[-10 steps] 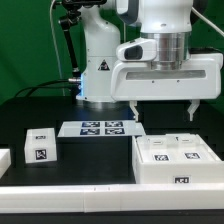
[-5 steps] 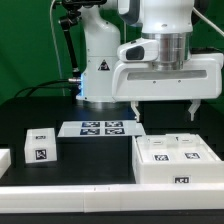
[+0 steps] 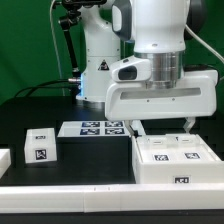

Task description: Assemble cabinet

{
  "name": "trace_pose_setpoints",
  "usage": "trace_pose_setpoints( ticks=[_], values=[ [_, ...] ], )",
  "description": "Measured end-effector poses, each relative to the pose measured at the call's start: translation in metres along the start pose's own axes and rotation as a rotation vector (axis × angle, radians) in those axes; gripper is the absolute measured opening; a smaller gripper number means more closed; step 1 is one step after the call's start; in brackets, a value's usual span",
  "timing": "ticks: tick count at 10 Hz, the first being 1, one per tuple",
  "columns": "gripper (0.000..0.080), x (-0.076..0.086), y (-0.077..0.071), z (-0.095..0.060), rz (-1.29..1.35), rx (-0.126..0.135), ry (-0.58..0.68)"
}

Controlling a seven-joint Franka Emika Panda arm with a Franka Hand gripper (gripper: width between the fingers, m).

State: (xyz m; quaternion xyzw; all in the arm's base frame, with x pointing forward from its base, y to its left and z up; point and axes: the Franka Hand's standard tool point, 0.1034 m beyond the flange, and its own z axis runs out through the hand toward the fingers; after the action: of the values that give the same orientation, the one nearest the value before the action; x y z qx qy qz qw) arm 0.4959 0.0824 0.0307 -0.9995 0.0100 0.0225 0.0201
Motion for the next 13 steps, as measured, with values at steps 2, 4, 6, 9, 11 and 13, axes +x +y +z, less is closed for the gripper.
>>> trace_pose_setpoints(
  ticks=[2, 4, 6, 9, 11, 13],
  values=[
    [0.0796, 0.001, -0.001, 0.001, 0.002, 0.007, -0.002],
    [0.0796, 0.001, -0.001, 0.001, -0.005, 0.008, -0.003],
    [0.0796, -0.001, -0.002, 0.003, -0.010, 0.009, -0.004],
    [0.0796, -0.005, -0.004, 0.020, -0.011, 0.017, -0.006],
    [0.0796, -0.004, -0.004, 0.023, -0.016, 0.020, -0.005],
    [0.0796, 0.001, 0.001, 0.023, -0.012, 0.021, 0.000]
  ],
)
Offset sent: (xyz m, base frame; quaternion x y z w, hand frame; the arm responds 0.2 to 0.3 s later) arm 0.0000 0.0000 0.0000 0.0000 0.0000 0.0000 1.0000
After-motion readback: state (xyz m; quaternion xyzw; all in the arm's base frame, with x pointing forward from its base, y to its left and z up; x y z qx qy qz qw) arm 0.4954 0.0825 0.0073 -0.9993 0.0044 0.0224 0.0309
